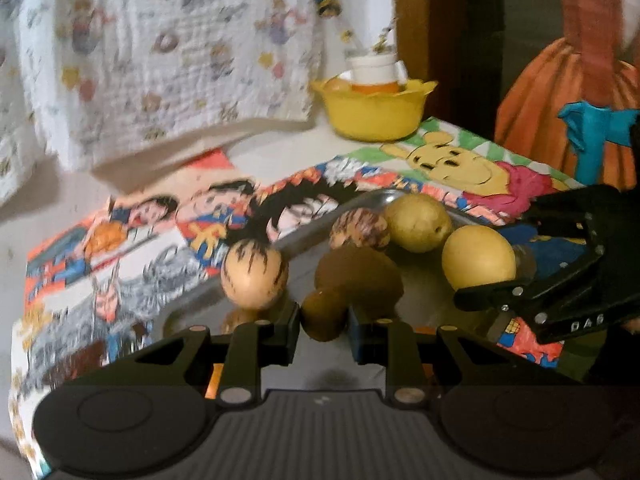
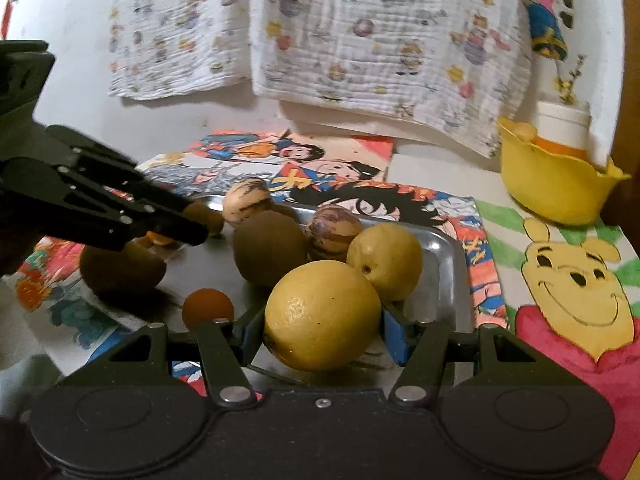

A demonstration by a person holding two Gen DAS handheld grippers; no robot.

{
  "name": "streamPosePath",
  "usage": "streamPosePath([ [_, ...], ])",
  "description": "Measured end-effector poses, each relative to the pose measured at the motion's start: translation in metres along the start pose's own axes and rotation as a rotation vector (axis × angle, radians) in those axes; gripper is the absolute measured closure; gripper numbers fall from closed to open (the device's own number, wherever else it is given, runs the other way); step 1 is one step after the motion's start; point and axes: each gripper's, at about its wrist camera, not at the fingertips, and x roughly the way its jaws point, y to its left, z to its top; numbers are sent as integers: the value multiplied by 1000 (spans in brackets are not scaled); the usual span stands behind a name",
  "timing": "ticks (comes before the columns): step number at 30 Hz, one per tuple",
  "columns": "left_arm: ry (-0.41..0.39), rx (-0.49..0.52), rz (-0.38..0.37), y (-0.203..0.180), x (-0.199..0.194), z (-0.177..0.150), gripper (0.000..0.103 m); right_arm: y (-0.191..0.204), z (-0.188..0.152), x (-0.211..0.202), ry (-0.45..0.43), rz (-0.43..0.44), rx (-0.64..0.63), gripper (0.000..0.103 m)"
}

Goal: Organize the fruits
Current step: 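Carry the lemon and brown fruit over the metal tray with both tools, then lower both fruits onto the tray and open both tools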

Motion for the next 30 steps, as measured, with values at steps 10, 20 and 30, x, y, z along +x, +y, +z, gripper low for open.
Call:
streamPosePath([
  [10, 124, -165, 63, 10, 25, -3, 75, 17, -7, 8, -43, -156, 89, 41],
  [20, 107, -225, 136, 7, 29, -3, 75, 19, -8, 12, -62, -184, 151, 41],
  [30, 108, -233, 154, 3, 32, 0, 75, 23, -10, 15, -85, -225, 150, 41],
])
